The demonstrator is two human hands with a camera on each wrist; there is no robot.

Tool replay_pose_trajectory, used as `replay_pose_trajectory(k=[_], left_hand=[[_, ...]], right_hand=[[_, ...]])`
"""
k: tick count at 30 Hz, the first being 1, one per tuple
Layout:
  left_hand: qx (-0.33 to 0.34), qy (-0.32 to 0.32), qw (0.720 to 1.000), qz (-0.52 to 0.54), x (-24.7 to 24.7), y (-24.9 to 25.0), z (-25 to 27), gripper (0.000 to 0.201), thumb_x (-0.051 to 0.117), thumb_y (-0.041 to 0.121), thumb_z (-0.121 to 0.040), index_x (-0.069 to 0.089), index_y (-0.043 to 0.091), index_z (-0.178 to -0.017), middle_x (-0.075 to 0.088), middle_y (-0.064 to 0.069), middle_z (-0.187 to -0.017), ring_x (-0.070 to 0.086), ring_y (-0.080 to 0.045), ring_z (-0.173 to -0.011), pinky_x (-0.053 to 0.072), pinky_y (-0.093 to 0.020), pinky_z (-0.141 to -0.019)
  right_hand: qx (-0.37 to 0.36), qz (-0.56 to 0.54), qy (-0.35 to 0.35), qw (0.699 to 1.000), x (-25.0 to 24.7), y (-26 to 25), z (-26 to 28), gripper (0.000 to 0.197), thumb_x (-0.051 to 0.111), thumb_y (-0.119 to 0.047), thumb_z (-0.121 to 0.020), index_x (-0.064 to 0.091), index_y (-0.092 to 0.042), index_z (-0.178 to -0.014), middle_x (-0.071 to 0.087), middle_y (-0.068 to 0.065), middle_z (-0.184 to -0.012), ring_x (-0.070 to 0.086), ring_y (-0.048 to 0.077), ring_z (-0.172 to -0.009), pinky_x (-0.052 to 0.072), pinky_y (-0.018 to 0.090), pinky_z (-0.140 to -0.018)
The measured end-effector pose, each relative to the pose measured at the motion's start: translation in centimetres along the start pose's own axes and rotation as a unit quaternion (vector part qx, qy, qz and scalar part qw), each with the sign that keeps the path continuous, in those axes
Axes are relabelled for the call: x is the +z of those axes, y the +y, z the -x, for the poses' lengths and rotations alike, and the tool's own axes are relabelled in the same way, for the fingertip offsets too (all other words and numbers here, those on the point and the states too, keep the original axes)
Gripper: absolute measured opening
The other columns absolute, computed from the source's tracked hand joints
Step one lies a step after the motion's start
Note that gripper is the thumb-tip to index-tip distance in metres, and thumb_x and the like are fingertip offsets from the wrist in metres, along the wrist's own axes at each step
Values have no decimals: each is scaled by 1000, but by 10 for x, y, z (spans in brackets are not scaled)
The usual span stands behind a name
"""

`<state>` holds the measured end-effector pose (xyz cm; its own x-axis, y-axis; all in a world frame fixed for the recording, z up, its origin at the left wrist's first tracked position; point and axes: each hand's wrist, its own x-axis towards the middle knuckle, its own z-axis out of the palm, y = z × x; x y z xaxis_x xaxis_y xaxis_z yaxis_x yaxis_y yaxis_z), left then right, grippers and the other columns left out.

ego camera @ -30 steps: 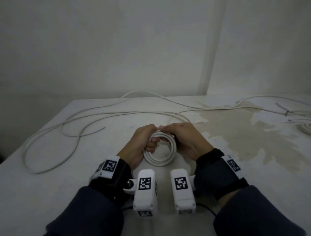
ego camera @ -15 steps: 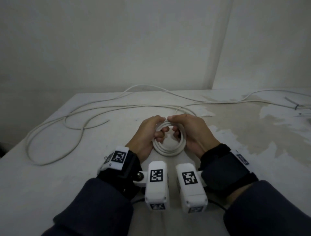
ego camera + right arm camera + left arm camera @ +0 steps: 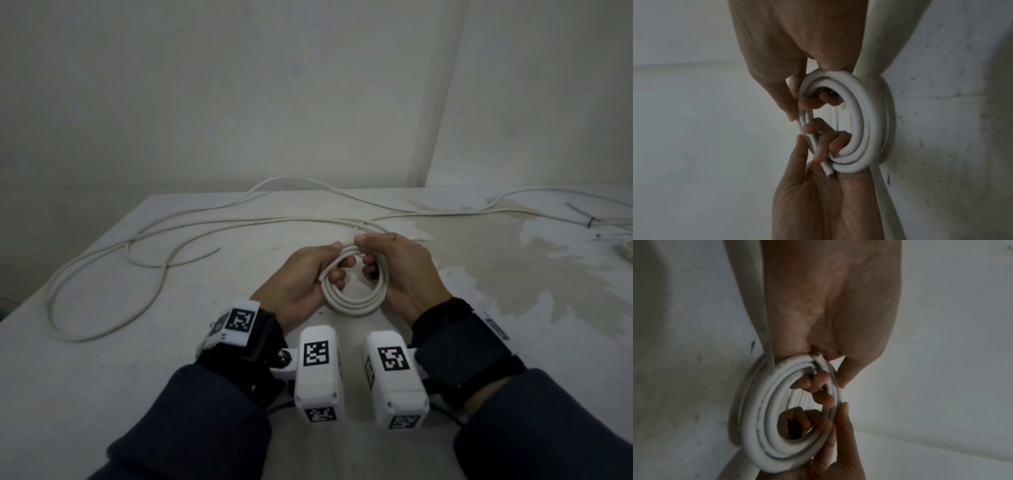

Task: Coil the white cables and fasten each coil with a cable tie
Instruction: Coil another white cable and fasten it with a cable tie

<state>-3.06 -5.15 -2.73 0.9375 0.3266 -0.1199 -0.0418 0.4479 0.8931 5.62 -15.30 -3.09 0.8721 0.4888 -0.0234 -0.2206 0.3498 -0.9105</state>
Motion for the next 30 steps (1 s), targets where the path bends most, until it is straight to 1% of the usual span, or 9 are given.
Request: replay_pose_trajectory(k=[4,10,14,18,20,23,25,27,30], left_hand=[[1,3,1000,-2,1,0,0,28,34,14,-101,59,2,-93,52,-6,-68,41,-8,-46,32,-20,-52],[-24,6,1000,9,1,2,2,30,33,17,-98,57,-1,-99,54,-10,-69,47,-14,-54,40,-22,-53],[-24,24,998,-47,3,2,1,36,34,20,-99,59,-3,-88,54,-9,-63,48,-14,-53,43,-20,-49],[-52,-3,999,2,0,4,2,38,37,29,-101,58,2,-83,38,2,-53,37,-8,-43,38,-20,-48],[-66,-14,998,15,-2,5,1,36,36,27,-101,57,4,-82,31,4,-53,29,-6,-40,37,-19,-46],[-70,-1,997,30,-4,4,-1,33,38,25,-100,54,7,-79,30,6,-49,26,-5,-37,33,-18,-44],[-59,20,997,49,-4,3,-3,27,40,24,-99,51,8,-81,30,6,-45,25,-5,-35,31,-17,-40],[-39,46,997,54,-2,1,-5,22,43,22,-98,52,8,-83,31,7,-43,25,-5,-33,29,-17,-38],[0,83,997,3,1,-2,-7,17,48,19,-94,54,10,-81,32,7,-44,24,-6,-35,27,-18,-37]], right_hand=[[-13,1,-6,1000,0,2,1,21,73,3,-74,67,-12,-61,60,5,-61,51,12,-55,43,22,-49],[-14,5,-10,1000,2,0,3,24,72,7,-72,64,-11,-60,59,4,-59,52,13,-55,45,21,-49],[-8,-3,1,1000,2,0,3,22,72,8,-72,63,-9,-61,57,7,-59,50,14,-53,44,21,-48],[-7,2,0,1000,4,-1,5,17,71,7,-75,63,-6,-68,57,9,-62,50,13,-53,43,21,-50],[-7,28,-14,999,6,-3,7,15,70,4,-78,62,-6,-69,57,6,-57,50,11,-50,42,21,-49],[7,73,-30,997,8,-10,9,16,64,1,-83,59,-5,-69,54,4,-49,48,12,-44,40,21,-44],[18,67,-32,997,8,-16,8,12,57,2,-86,61,-1,-75,56,8,-54,50,17,-50,40,24,-47],[26,66,-27,997,7,-19,9,15,51,5,-87,66,2,-84,61,15,-69,55,23,-60,44,25,-51],[27,92,-20,995,6,-21,10,20,49,5,-87,69,-1,-86,66,16,-77,63,23,-64,48,27,-59]])
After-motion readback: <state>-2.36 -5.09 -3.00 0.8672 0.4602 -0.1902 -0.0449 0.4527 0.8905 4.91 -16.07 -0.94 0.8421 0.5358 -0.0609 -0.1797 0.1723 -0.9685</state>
